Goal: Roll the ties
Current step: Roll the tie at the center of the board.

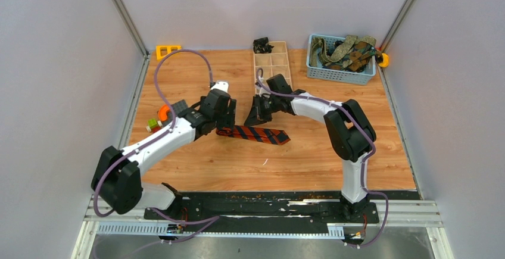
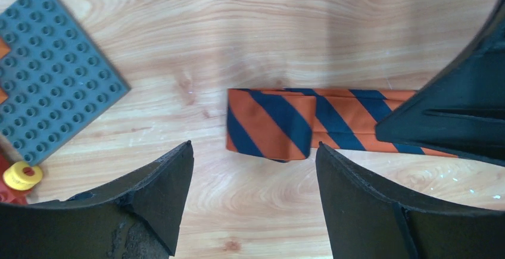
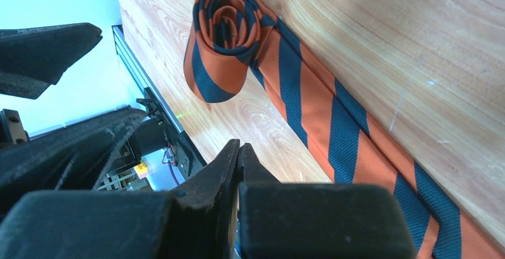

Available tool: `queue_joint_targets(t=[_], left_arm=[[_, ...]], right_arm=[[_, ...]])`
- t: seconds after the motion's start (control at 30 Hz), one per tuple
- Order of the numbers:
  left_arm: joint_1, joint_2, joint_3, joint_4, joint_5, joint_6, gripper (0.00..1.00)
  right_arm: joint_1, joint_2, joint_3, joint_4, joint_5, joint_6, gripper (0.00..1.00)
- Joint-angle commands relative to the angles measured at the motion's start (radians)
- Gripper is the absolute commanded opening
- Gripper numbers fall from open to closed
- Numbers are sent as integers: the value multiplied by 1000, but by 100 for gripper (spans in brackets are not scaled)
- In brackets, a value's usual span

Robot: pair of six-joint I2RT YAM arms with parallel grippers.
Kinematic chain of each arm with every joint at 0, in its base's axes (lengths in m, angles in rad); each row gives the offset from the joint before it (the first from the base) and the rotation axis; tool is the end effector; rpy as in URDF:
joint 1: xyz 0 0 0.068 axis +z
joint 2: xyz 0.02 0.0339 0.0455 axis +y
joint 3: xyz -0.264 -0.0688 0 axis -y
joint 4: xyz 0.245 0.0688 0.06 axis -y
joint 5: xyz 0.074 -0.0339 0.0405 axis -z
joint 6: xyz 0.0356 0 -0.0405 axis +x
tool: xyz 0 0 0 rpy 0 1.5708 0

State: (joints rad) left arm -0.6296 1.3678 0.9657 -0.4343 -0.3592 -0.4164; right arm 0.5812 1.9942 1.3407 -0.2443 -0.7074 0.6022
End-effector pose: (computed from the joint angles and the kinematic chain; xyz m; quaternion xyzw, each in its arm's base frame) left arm 0.2399 -0.1593 0.2517 0.0339 0.9199 -0.0320 0.3893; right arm 0.3404 0.2513 0.1738 -0.1051 0.8866 0.4441 0.0747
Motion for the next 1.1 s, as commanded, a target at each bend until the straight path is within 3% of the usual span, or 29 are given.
queue_joint_targets(t=[0.0, 0.33, 0.57, 1.07], left_arm=[[63, -121, -69, 91, 4, 12, 82], [209, -275, -243, 177, 32, 16, 85], [352, -335, -347, 246, 222, -22, 83], [396, -287, -404, 327, 326, -36, 79]], right_arm=[[15, -64, 58, -11, 12, -17, 2], [70, -44, 143, -45, 35, -12, 2], [120, -2, 221, -71, 50, -11, 2], [140, 161, 351, -95, 61, -6, 1]])
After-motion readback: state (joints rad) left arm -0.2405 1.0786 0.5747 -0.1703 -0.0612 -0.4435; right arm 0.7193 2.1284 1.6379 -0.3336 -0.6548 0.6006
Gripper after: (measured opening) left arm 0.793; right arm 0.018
